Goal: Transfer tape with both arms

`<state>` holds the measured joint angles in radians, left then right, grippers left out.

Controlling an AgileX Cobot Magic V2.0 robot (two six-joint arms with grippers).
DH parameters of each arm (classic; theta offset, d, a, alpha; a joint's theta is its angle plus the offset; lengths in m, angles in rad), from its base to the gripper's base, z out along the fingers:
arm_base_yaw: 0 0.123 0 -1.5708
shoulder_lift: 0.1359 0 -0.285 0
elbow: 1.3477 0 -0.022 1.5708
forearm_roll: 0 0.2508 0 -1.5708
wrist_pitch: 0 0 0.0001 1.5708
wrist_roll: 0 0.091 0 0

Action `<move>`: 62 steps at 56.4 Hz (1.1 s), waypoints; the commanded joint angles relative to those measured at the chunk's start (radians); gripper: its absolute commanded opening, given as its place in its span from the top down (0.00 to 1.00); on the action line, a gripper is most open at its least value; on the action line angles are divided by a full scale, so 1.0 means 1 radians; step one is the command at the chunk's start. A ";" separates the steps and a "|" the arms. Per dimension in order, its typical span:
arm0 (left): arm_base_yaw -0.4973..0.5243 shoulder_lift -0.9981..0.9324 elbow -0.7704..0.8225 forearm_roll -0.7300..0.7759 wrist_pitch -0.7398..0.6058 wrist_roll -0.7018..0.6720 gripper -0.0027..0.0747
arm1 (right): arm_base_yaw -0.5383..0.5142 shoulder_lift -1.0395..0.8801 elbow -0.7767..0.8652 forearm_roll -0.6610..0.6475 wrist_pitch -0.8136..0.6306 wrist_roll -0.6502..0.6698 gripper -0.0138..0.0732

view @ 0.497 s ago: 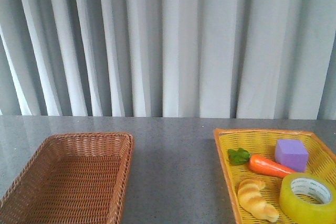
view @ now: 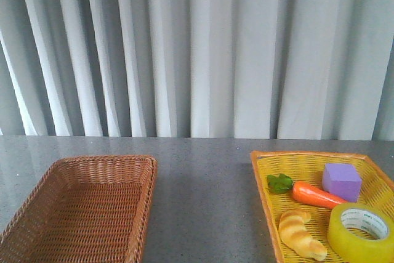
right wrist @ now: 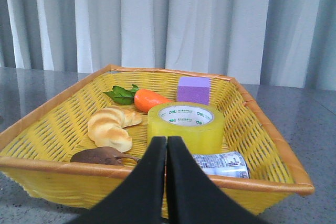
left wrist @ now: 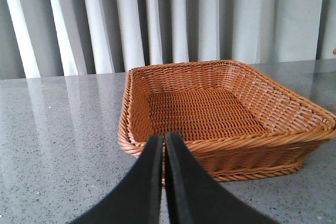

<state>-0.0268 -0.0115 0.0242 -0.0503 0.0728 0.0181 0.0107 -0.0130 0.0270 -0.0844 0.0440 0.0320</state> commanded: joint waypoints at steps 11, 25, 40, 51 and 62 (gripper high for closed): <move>-0.005 -0.015 -0.009 -0.008 -0.073 -0.007 0.97 | -0.006 -0.010 0.003 -0.010 -0.071 -0.006 0.85; -0.005 -0.015 -0.009 -0.008 -0.073 -0.007 0.97 | -0.006 -0.010 0.003 -0.010 -0.071 -0.006 0.85; -0.005 -0.015 -0.009 -0.008 -0.073 -0.007 0.97 | -0.006 -0.010 0.003 -0.010 -0.071 -0.006 0.85; -0.005 -0.015 -0.009 -0.008 -0.073 -0.007 0.97 | -0.006 -0.010 0.003 -0.006 -0.078 -0.003 0.85; -0.005 -0.015 -0.009 -0.008 -0.073 -0.007 0.97 | -0.006 -0.010 0.003 0.056 0.032 0.007 0.85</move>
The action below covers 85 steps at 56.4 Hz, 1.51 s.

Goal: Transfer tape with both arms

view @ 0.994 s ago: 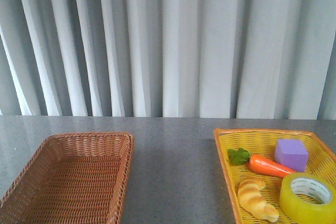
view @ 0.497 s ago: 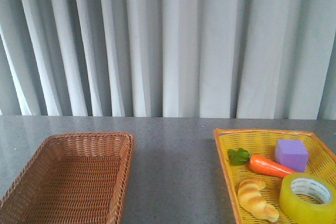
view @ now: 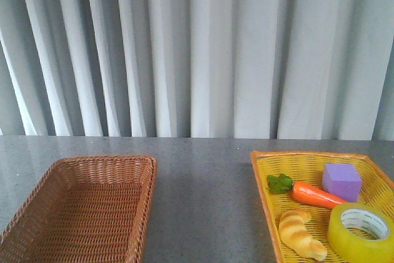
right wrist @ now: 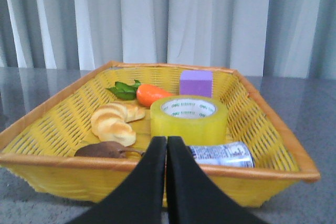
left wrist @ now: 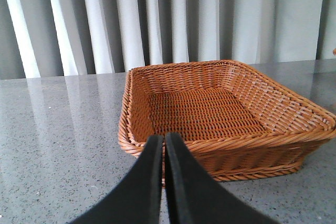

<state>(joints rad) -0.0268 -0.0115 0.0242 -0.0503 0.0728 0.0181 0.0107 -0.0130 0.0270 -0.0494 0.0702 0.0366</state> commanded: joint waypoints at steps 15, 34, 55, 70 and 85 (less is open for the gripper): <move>-0.005 -0.015 -0.024 -0.008 -0.157 -0.010 0.97 | -0.006 -0.010 -0.004 0.049 -0.048 0.034 0.85; -0.005 0.061 -0.318 -0.008 -0.085 -0.034 0.97 | -0.006 0.104 -0.244 0.091 -0.091 0.046 0.85; -0.005 0.468 -0.675 -0.008 0.236 -0.030 0.97 | -0.006 0.477 -0.631 0.013 0.240 0.028 0.85; -0.005 0.544 -0.680 -0.008 0.247 -0.030 0.97 | -0.006 0.613 -0.658 -0.021 0.367 0.032 0.85; -0.005 0.544 -0.680 -0.003 0.292 -0.031 0.96 | -0.006 0.628 -0.658 -0.029 0.405 0.031 0.83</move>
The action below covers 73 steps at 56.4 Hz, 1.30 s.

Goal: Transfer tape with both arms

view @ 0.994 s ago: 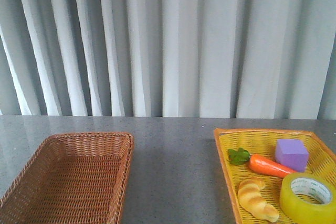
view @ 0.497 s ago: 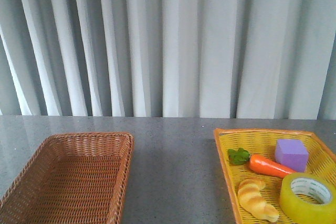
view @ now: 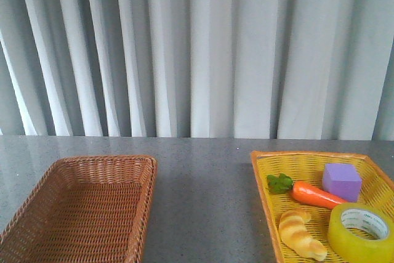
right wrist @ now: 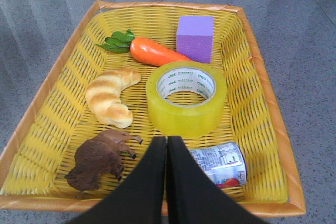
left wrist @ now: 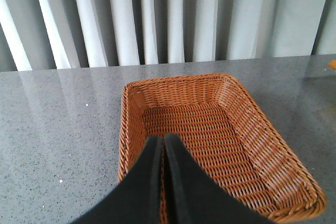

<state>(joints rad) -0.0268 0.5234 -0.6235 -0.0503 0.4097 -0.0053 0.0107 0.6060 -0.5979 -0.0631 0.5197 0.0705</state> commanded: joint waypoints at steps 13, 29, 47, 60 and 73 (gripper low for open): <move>-0.005 0.009 -0.032 0.030 -0.023 0.005 0.68 | -0.006 0.009 -0.033 -0.016 -0.019 -0.011 0.56; -0.005 0.009 -0.032 0.026 -0.032 0.005 0.23 | -0.006 0.011 -0.033 -0.020 -0.016 -0.010 0.16; -0.129 0.009 -0.034 0.012 -0.022 0.055 0.22 | -0.006 0.220 -0.235 -0.134 0.185 0.091 0.20; -0.273 0.009 -0.034 -0.094 0.002 0.200 0.22 | -0.006 0.475 -0.457 -0.144 0.346 0.122 0.20; -0.296 0.009 -0.034 -0.165 0.007 0.228 0.22 | -0.011 0.718 -0.686 -0.140 0.474 0.123 0.20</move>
<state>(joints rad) -0.3153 0.5234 -0.6235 -0.1806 0.4832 0.2170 0.0107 1.2662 -1.1792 -0.1876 0.9793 0.1955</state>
